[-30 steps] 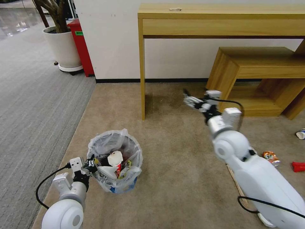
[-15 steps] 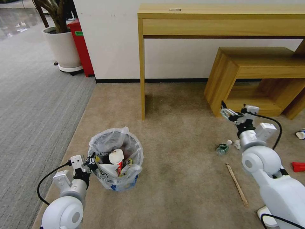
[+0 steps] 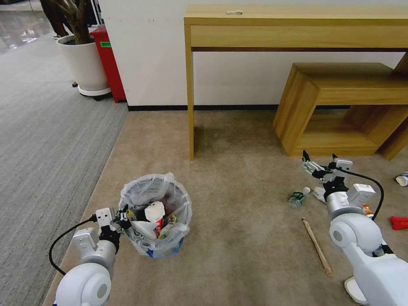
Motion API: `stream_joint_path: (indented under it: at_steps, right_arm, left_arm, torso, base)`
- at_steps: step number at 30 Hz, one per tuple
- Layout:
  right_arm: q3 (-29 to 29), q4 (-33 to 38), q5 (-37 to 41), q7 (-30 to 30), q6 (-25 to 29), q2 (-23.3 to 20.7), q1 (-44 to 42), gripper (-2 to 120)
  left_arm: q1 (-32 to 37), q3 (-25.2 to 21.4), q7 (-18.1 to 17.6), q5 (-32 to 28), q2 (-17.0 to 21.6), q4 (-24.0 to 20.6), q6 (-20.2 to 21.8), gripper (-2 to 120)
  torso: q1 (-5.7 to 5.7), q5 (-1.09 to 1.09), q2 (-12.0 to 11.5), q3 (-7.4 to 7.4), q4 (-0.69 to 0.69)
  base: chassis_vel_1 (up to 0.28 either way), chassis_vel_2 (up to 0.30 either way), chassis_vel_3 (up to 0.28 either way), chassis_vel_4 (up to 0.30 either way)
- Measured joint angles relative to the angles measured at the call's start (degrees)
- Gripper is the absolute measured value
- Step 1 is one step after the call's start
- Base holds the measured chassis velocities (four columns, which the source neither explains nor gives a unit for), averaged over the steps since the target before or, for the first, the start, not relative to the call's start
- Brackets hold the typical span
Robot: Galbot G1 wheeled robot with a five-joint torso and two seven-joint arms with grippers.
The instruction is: Pick up the trash bin and place the garbage on the floor into it.
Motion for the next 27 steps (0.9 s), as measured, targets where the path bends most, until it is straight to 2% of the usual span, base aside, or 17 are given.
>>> stream_joint_path:
  at_steps: [8,12,27]
  right_arm:
    - [-0.2,-1.0,-1.5,-0.5,0.7,0.9,-0.5,86]
    - [-0.2,-1.1,-2.1,-0.8,1.0,1.1,-1.1,83]
    - [1.0,-1.7,-2.7,-1.4,1.9,1.5,-2.8,82]
  left_arm:
    - [0.7,-0.6,3.4,0.7,0.1,-0.2,-0.9,1]
    - [0.8,-1.0,4.0,0.4,0.2,0.3,-2.5,1]
    - [1.0,-1.1,4.1,0.4,0.3,1.0,-2.9,1]
  torso:
    - [0.0,0.0,0.0,0.0,0.0]
    - [0.0,0.0,0.0,0.0,0.0]
    - [0.0,0.0,0.0,0.0,0.0]
  base:
    - [0.0,0.0,0.0,0.0]
    - [0.0,0.0,0.0,0.0]
    - [0.0,0.0,0.0,0.0]
